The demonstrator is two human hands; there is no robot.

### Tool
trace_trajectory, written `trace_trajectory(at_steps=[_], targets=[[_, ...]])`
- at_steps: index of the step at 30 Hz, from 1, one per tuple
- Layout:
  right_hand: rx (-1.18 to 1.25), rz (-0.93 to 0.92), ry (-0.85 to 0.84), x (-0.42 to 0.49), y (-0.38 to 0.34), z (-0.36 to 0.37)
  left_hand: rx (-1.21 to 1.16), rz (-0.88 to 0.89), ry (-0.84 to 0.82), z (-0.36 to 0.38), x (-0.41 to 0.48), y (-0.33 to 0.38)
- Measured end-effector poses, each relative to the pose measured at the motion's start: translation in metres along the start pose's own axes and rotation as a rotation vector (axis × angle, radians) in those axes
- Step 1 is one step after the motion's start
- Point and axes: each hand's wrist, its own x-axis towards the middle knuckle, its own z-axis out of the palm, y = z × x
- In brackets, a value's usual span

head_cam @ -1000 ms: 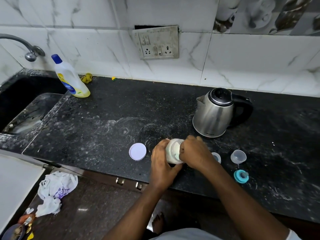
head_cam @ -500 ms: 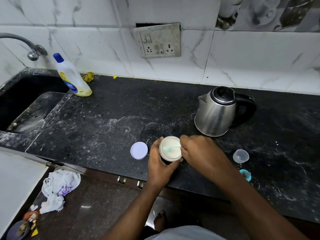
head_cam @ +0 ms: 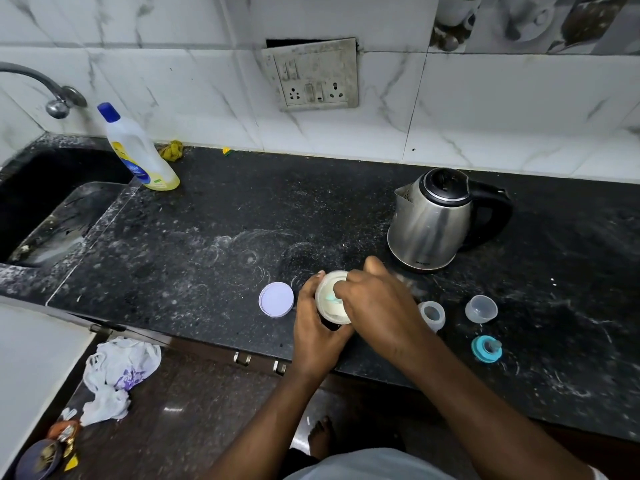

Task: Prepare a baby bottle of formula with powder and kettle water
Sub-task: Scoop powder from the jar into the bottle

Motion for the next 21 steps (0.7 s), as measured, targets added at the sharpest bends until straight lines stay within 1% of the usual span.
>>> trace_trajectory(at_steps=[9, 13, 17, 21], targets=[[-0.024, 0.029, -0.127, 0.002, 0.002, 0.010, -0.028, 0.009, -0.027, 0.000, 0.003, 0.003], [0.034, 0.100, -0.140, 0.001, 0.007, 0.018, -0.024, 0.008, -0.033, -0.001, 0.002, 0.000], [0.062, 0.137, -0.201, 0.000, 0.008, 0.018, -0.005, 0.007, -0.036, -0.001, 0.002, -0.002], [0.144, 0.186, -0.198, -0.002, 0.009, 0.017, 0.020, -0.001, -0.032, 0.000, 0.002, -0.006]])
